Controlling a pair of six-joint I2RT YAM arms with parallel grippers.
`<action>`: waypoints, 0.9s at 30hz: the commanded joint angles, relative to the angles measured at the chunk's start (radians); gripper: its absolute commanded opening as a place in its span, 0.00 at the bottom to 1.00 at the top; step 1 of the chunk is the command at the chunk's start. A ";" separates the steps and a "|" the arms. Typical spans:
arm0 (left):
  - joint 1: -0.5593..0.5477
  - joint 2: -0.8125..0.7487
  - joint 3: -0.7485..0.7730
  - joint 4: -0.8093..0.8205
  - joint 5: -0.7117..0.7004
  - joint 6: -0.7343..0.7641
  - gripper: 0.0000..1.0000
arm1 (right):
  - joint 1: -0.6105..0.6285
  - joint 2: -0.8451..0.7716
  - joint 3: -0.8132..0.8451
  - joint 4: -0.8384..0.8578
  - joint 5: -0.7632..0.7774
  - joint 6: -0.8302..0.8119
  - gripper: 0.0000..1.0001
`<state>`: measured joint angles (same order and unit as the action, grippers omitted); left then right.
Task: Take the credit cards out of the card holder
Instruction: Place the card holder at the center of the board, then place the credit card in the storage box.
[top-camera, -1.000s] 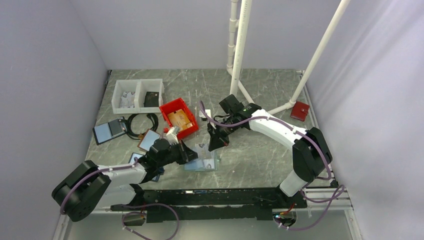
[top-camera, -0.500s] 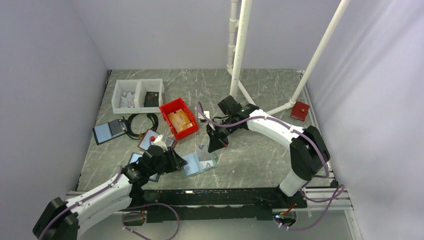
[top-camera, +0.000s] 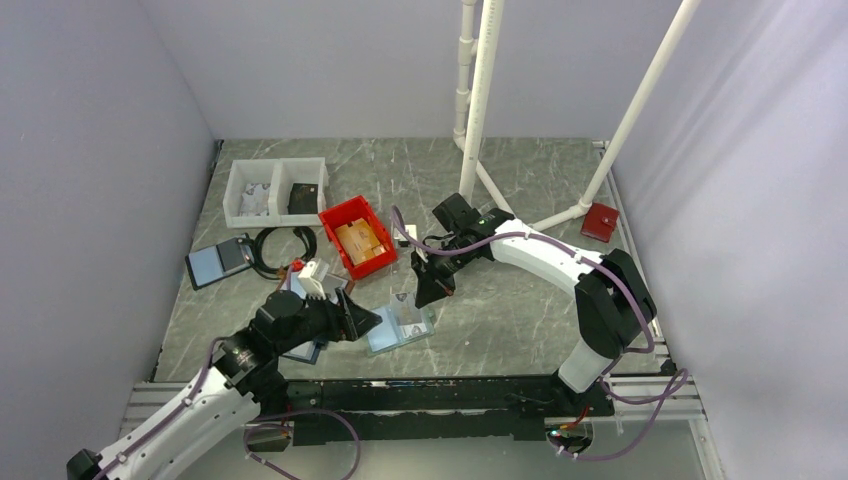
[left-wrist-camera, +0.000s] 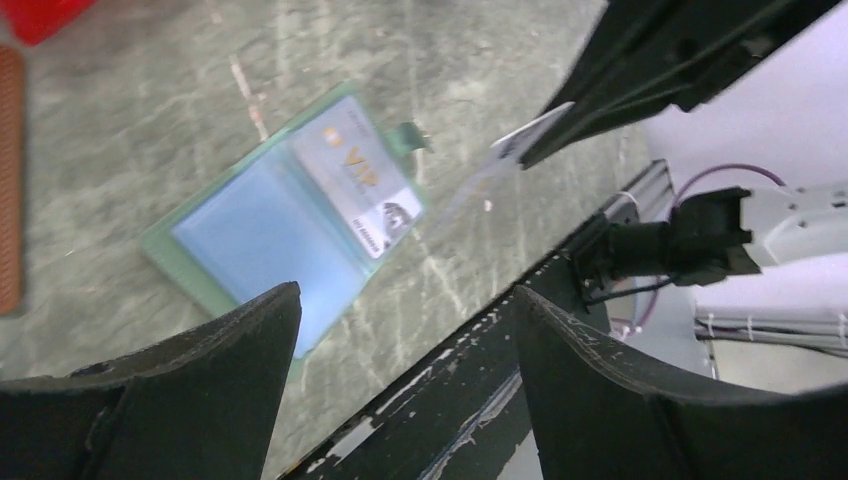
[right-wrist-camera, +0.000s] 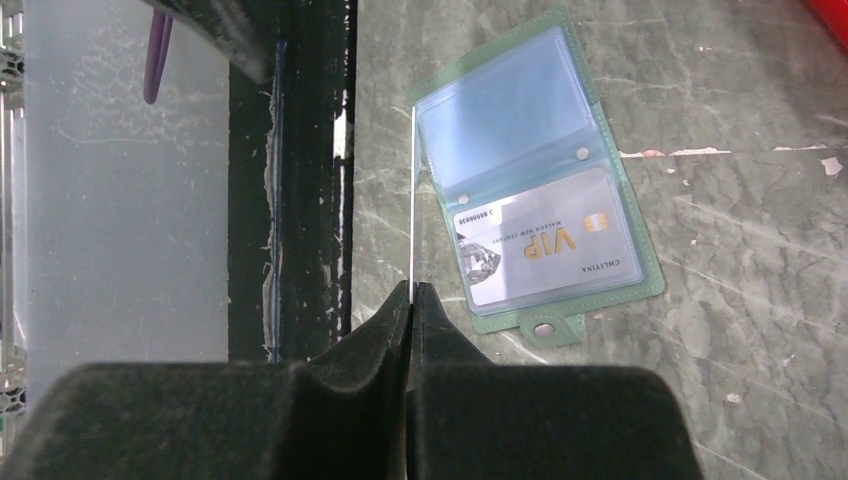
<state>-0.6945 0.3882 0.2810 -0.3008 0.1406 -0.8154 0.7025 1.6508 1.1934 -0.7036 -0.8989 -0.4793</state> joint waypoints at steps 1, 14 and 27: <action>0.003 0.040 0.017 0.188 0.133 0.062 0.82 | 0.003 -0.009 0.034 0.001 -0.042 -0.015 0.00; 0.003 0.304 0.241 0.208 0.184 0.191 0.89 | -0.005 -0.011 0.041 -0.019 -0.094 -0.024 0.00; 0.004 0.309 0.209 0.258 0.243 0.209 0.81 | -0.009 -0.006 0.043 -0.023 -0.113 -0.028 0.00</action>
<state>-0.6941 0.7097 0.5102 -0.1127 0.3454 -0.6170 0.6991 1.6505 1.1957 -0.7193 -0.9745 -0.4801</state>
